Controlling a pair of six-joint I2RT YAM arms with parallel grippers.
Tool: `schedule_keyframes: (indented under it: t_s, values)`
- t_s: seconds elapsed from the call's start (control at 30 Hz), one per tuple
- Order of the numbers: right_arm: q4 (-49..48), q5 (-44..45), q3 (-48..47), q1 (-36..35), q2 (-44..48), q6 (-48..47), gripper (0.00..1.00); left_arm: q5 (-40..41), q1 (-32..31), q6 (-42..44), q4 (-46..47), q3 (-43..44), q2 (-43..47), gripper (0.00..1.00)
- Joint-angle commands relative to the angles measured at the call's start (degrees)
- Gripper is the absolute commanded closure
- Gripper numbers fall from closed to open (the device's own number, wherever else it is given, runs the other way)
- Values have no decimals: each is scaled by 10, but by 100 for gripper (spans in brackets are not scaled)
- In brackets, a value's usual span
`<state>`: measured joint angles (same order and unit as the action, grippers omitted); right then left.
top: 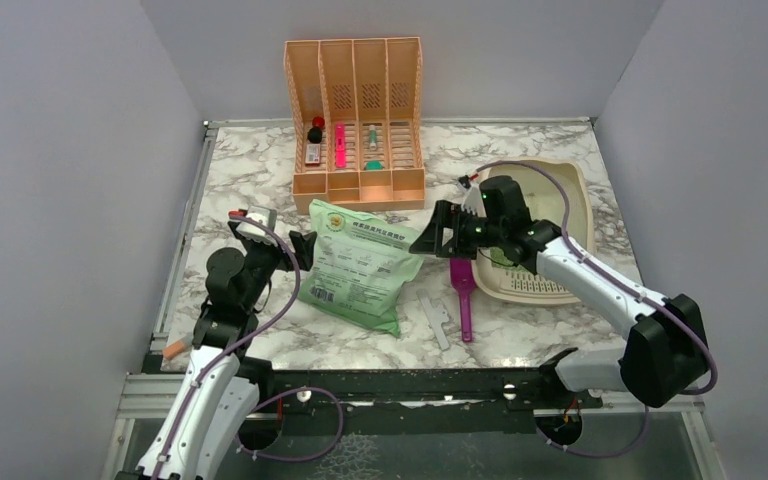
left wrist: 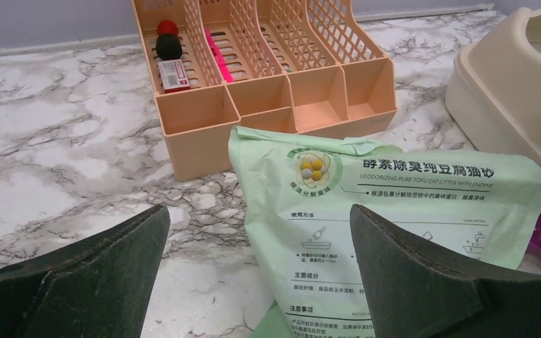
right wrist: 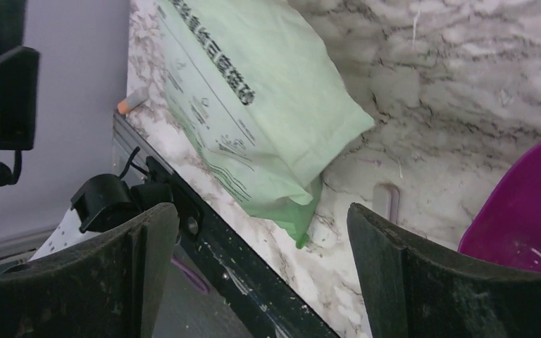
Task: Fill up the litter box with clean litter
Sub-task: Adjust the litter box at the center of the board, then open the cat litter bag at the center of the board.
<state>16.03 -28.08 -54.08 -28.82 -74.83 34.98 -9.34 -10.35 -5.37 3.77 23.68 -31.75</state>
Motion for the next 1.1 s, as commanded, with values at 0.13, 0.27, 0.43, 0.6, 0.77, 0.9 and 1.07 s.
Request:
schedule_keyframes:
  t_s: [0.13,0.27,0.43,0.6,0.77,0.9,1.07]
  values:
    - [-82,4,34,-11,-39,78,5,2,1,2,14,7,8,1]
    - [-183,-27,37,-11,-74,103,5,0,1,2,10,11,5,1]
    - [-246,-55,-14,-11,-143,110,5,0,1,-4,3,13,4,1]
    - [-310,-108,-42,-11,-174,122,10,1,1,-2,2,15,0,1]
    - [-346,-121,-31,-11,-157,112,22,1,1,-3,0,17,-8,1]
    - [-355,-160,-32,-11,-161,107,31,1,1,-7,-10,26,-22,1]
    - [-272,-172,-60,-11,-176,38,37,-8,1,-22,-15,39,-32,1]
